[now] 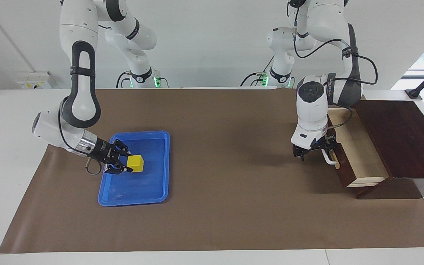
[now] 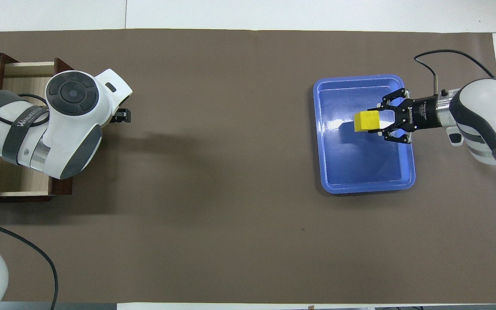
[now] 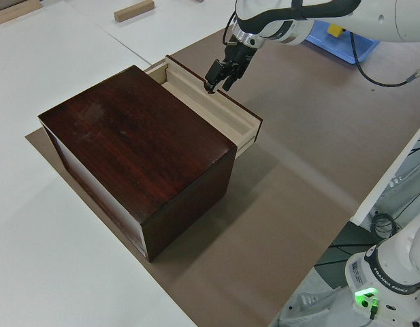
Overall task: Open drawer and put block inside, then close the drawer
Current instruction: 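Lift the yellow block with the right gripper while the left gripper pulls the drawer, then carry the block toward the center while the left gripper reaches toward it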
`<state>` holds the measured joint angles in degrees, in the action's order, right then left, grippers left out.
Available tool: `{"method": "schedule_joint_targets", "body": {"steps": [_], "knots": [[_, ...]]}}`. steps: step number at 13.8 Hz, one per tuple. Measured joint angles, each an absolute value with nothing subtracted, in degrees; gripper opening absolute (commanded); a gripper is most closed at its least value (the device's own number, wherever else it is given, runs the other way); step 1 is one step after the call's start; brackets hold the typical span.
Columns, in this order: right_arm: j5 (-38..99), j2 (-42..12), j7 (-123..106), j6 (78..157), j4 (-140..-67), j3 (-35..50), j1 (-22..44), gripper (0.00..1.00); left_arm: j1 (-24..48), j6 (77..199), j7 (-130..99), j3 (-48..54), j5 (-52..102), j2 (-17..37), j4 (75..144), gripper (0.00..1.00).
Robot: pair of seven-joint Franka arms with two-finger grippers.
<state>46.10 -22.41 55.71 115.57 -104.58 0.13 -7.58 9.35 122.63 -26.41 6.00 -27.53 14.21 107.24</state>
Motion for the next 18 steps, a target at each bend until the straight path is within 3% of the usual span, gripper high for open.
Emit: {"method": "schedule_joint_targets", "body": {"steps": [5, 11, 18], "knots": [[46.2, -24.3, 63.8, 113.8, -95.0, 0.2, -1.6, 0.0, 10.9, 122.5, -28.3, 5.9, -24.6, 14.5, 106.5, 1.0], [46.2, -25.9, 82.3, 119.1, -92.3, 0.4, 15.7, 0.0, 12.7, 121.2, -30.1, 5.8, -23.9, 14.9, 105.8, 1.0], [46.0, -26.9, 93.4, 128.5, -92.2, 0.4, 25.0, 0.0, 12.7, 105.0, -35.8, 5.8, -13.4, 15.1, 91.7, 1.0]]}}
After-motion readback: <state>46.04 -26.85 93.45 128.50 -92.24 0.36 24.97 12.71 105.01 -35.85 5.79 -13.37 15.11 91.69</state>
